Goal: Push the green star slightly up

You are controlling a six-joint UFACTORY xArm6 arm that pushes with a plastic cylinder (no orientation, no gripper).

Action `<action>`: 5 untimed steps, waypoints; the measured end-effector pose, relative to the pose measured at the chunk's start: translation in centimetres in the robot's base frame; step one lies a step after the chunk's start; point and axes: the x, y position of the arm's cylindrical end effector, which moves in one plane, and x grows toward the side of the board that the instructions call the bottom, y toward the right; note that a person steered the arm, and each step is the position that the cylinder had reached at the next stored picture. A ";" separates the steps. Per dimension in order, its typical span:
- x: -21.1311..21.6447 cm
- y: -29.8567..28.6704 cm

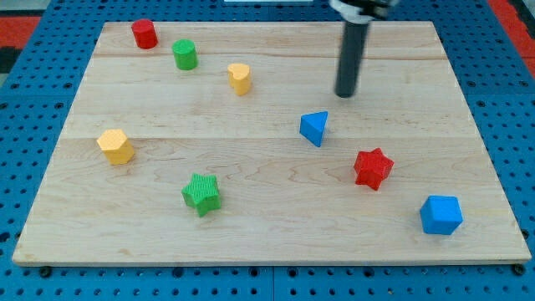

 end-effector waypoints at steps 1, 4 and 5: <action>0.9 8.5; 23.7 15.4; 24.9 14.2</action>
